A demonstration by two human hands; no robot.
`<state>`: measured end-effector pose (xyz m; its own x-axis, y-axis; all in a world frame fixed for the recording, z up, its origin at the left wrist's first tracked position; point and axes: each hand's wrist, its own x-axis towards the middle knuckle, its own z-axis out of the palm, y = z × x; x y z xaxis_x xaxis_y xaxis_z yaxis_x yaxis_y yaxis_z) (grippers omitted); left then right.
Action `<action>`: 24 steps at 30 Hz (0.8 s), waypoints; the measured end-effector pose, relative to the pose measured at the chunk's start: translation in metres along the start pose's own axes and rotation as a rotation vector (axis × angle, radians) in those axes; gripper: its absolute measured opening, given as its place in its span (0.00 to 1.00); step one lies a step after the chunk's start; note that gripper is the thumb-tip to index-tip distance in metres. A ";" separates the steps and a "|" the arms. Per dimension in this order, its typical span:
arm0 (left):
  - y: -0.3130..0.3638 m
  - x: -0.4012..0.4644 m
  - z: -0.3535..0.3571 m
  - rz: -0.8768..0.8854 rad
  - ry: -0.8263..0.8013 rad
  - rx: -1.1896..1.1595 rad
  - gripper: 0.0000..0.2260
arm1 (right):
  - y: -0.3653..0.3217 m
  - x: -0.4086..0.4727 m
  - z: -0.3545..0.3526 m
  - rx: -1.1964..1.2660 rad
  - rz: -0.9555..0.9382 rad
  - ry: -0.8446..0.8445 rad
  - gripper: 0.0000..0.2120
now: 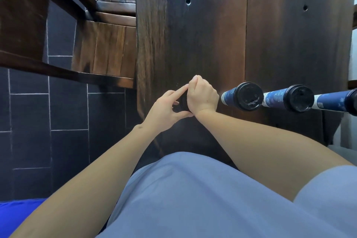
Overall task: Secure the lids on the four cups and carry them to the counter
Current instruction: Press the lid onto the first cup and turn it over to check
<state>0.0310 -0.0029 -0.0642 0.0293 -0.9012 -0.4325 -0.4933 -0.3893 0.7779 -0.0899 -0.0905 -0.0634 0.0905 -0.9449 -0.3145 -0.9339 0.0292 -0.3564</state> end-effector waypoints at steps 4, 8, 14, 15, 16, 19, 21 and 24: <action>-0.002 -0.002 0.001 -0.001 -0.001 0.000 0.39 | 0.000 0.000 -0.009 0.201 0.027 -0.094 0.19; -0.005 -0.002 0.002 0.009 0.009 -0.001 0.40 | 0.018 -0.005 -0.032 0.531 -0.066 -0.270 0.11; -0.004 -0.003 0.000 0.015 -0.016 -0.053 0.40 | 0.067 -0.022 -0.050 0.531 -0.311 -0.443 0.31; -0.004 -0.002 0.000 0.009 -0.018 -0.046 0.39 | 0.072 -0.022 -0.051 0.517 -0.323 -0.471 0.34; -0.003 -0.002 0.000 0.002 -0.019 -0.040 0.39 | 0.075 -0.022 -0.051 0.502 -0.333 -0.496 0.37; -0.002 -0.002 -0.002 -0.004 -0.026 -0.038 0.39 | 0.080 -0.020 -0.050 0.462 -0.341 -0.518 0.41; -0.001 -0.001 -0.003 -0.007 -0.036 -0.039 0.40 | 0.078 -0.017 -0.049 0.450 -0.327 -0.517 0.40; 0.001 0.001 -0.004 -0.015 -0.042 -0.038 0.39 | 0.077 -0.014 -0.050 0.466 -0.302 -0.544 0.39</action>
<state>0.0336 -0.0047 -0.0617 -0.0003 -0.8868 -0.4622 -0.4598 -0.4103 0.7875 -0.1808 -0.0913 -0.0427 0.5876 -0.6442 -0.4896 -0.6110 0.0434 -0.7905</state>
